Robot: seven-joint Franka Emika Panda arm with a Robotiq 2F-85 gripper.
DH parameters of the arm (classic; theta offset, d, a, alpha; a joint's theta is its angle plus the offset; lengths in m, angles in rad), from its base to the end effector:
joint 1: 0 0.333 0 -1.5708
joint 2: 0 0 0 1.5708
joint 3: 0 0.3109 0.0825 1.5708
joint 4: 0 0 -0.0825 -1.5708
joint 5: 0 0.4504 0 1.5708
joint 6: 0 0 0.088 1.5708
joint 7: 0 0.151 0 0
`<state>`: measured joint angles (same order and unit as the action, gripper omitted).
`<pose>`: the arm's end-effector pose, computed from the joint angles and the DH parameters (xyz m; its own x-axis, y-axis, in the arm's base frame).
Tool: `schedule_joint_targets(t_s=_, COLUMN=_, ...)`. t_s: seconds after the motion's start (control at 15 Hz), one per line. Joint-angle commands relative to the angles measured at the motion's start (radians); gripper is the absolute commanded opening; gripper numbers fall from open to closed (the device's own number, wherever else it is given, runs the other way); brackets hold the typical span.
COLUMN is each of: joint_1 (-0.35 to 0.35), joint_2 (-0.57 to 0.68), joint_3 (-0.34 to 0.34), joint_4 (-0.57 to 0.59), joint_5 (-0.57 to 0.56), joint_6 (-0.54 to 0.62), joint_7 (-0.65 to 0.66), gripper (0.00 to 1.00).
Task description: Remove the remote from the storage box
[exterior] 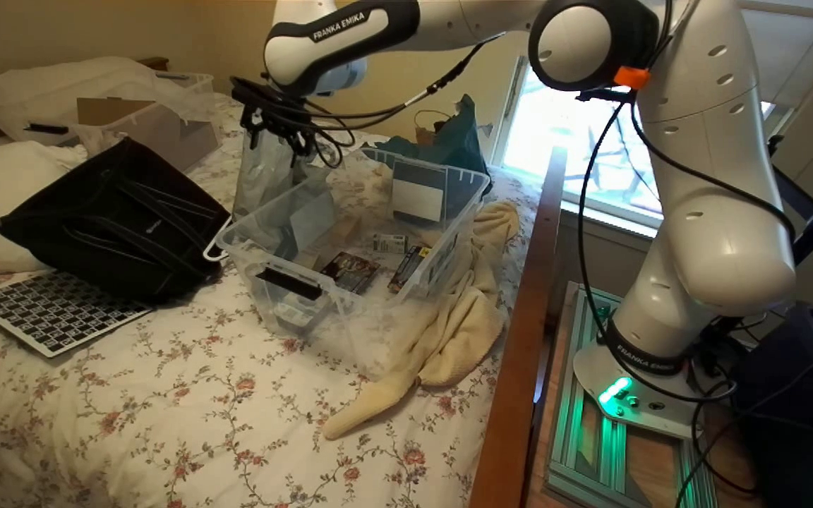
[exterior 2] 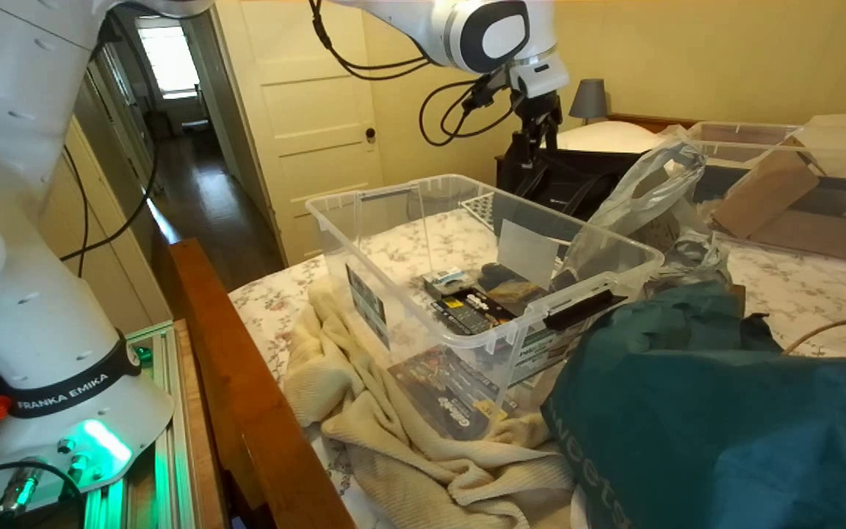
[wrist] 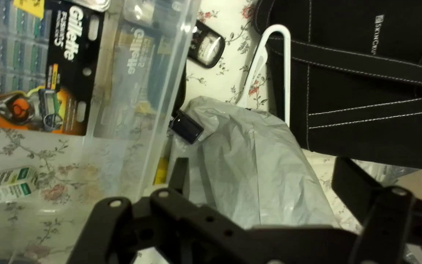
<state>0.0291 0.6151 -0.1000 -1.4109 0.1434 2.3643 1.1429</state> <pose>0.8201 -0.0387 0.3042 0.2829 -0.9563 0.0733 -0.8971 -0.2909 -0.3324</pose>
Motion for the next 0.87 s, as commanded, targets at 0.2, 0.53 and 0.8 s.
schedule_joint_targets(t_s=0.2, joint_1=0.002, joint_2=-0.211, joint_3=-0.011, joint_4=-0.29, joint_5=-0.112, joint_6=0.025, joint_7=-0.232, gripper=1.0)
schedule_joint_targets(t_s=0.53, joint_1=-0.001, joint_2=-0.305, joint_3=-0.011, joint_4=-0.427, joint_5=-0.128, joint_6=0.025, joint_7=-0.42, gripper=1.0)
schedule_joint_targets(t_s=0.8, joint_1=-0.001, joint_2=-0.283, joint_3=-0.013, joint_4=-0.404, joint_5=-0.127, joint_6=0.001, joint_7=-0.45, gripper=1.0)
